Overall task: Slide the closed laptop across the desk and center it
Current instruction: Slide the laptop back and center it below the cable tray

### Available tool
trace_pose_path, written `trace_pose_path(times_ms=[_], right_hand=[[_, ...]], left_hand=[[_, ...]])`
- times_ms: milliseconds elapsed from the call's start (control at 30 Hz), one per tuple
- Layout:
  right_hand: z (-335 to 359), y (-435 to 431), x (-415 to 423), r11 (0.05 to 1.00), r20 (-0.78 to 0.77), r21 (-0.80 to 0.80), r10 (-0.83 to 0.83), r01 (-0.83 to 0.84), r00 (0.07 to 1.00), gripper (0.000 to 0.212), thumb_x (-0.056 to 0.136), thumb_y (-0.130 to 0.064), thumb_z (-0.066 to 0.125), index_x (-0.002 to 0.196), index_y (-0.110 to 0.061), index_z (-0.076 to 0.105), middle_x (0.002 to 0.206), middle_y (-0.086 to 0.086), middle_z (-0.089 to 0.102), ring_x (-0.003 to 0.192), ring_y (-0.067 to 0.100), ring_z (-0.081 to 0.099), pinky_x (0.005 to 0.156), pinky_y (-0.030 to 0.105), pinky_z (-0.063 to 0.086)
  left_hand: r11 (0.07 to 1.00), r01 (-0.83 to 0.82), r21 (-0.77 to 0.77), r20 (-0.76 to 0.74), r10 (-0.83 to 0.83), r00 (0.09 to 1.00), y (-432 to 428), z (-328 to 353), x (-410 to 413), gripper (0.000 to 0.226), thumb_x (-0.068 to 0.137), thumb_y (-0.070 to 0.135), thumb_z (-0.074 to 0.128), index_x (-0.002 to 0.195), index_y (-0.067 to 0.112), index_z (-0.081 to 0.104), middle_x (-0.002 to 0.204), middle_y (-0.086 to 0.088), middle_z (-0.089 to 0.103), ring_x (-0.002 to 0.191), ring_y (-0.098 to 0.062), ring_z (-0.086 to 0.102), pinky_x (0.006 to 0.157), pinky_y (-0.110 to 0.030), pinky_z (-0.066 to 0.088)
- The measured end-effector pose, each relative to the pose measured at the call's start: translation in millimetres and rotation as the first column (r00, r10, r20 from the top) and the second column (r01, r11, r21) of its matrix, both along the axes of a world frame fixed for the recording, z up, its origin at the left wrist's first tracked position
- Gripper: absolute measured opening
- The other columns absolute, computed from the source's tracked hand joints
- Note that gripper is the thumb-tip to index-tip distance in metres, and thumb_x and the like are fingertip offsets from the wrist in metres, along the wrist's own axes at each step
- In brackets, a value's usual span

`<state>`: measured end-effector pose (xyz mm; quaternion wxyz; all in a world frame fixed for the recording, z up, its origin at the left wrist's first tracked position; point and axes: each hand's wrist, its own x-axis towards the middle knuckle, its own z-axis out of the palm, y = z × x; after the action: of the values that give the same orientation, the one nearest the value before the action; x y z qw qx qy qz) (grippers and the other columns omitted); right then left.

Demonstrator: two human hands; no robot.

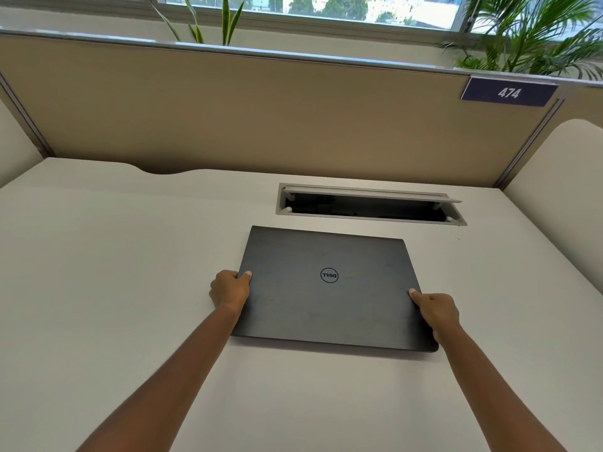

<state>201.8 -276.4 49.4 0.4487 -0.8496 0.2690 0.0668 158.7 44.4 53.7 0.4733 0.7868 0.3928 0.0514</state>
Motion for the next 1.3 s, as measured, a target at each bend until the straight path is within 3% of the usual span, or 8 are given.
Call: trace_pose_path(times_ms=[367,467,567,700,800,1100,1233,1300], right_hand=[[13,-9,-1,0.958,-0.020,-0.243,0.150,-0.150,0.988,0.057,0.092,-0.026,0.054,0.043,-0.013,0.028,0.049,0.007,0.036,0.058,0.027,0.043,0.060,0.031,0.032],[15,-5,-1,0.975,-0.024,-0.188,0.113,-0.115,0.993,0.057,0.092,-0.027,0.054,0.042,-0.010,0.032,0.051,0.007,0.039,0.070,0.030,0.047,0.070,0.031,0.035],[13,0,-1,0.984,-0.035,-0.157,0.084,-0.089,0.996,0.057,0.088,-0.024,0.061,0.042,-0.009,0.032,0.049,0.007,0.037,0.065,0.028,0.044,0.060,0.029,0.033],[10,0,-3,0.995,-0.063,-0.091,0.023,-0.029,0.998,0.048,0.084,-0.020,0.068,0.049,-0.005,0.039,0.057,0.008,0.043,0.077,0.030,0.048,0.060,0.030,0.035],[13,-1,-6,0.999,-0.059,-0.024,-0.035,0.034,0.998,0.033,0.081,-0.019,0.072,0.093,0.008,0.059,0.093,0.020,0.057,0.105,0.039,0.054,0.083,0.040,0.044],[10,-5,-20,0.996,-0.064,0.017,-0.086,0.087,0.994,0.044,0.079,-0.015,0.074,0.109,0.013,0.056,0.120,0.028,0.059,0.106,0.039,0.054,0.089,0.041,0.046],[7,-7,-23,0.995,-0.063,0.044,-0.091,0.094,0.994,0.041,0.080,-0.015,0.073,0.106,0.012,0.057,0.106,0.024,0.059,0.107,0.040,0.055,0.080,0.038,0.043],[6,-6,-24,0.996,-0.050,0.045,-0.080,0.082,0.996,0.026,0.081,-0.015,0.072,0.087,0.008,0.060,0.087,0.018,0.056,0.091,0.037,0.055,0.070,0.033,0.039]], left_hand=[[0.958,0.115,0.261,0.032,-0.128,0.991,8,13,-4,0.028,0.093,0.011,0.048,0.091,-0.008,0.068,0.106,-0.027,0.069,0.103,-0.044,0.059,0.090,-0.040,0.048],[0.976,0.153,0.158,-0.013,-0.153,0.988,9,18,2,0.045,0.093,0.016,0.052,0.051,0.001,0.044,0.073,-0.030,0.062,0.080,-0.044,0.058,0.083,-0.044,0.049],[0.993,0.115,0.037,-0.092,-0.112,0.990,5,17,3,0.051,0.088,0.016,0.061,0.047,0.009,0.032,0.052,-0.007,0.039,0.070,-0.033,0.050,0.074,-0.041,0.044],[0.994,0.030,-0.103,-0.091,-0.039,0.995,5,18,1,0.024,0.082,0.010,0.070,0.088,-0.011,0.060,0.095,-0.026,0.065,0.113,-0.042,0.057,0.097,-0.044,0.046],[0.989,-0.012,-0.148,-0.123,-0.006,0.992,9,15,2,0.052,0.079,0.008,0.074,0.121,-0.012,0.050,0.129,-0.028,0.055,0.120,-0.041,0.051,0.101,-0.043,0.044],[0.987,-0.061,-0.148,-0.127,0.042,0.991,9,7,-7,0.051,0.079,0.005,0.073,0.120,-0.012,0.049,0.129,-0.028,0.055,0.119,-0.041,0.051,0.099,-0.041,0.045],[0.988,-0.065,-0.143,-0.126,0.047,0.991,8,5,-9,0.046,0.080,0.005,0.072,0.117,-0.013,0.052,0.126,-0.030,0.056,0.117,-0.042,0.052,0.099,-0.043,0.045],[0.989,-0.060,-0.135,-0.105,0.045,0.993,8,3,-11,0.022,0.081,0.006,0.071,0.088,-0.010,0.059,0.113,-0.032,0.061,0.111,-0.044,0.055,0.097,-0.045,0.046]])
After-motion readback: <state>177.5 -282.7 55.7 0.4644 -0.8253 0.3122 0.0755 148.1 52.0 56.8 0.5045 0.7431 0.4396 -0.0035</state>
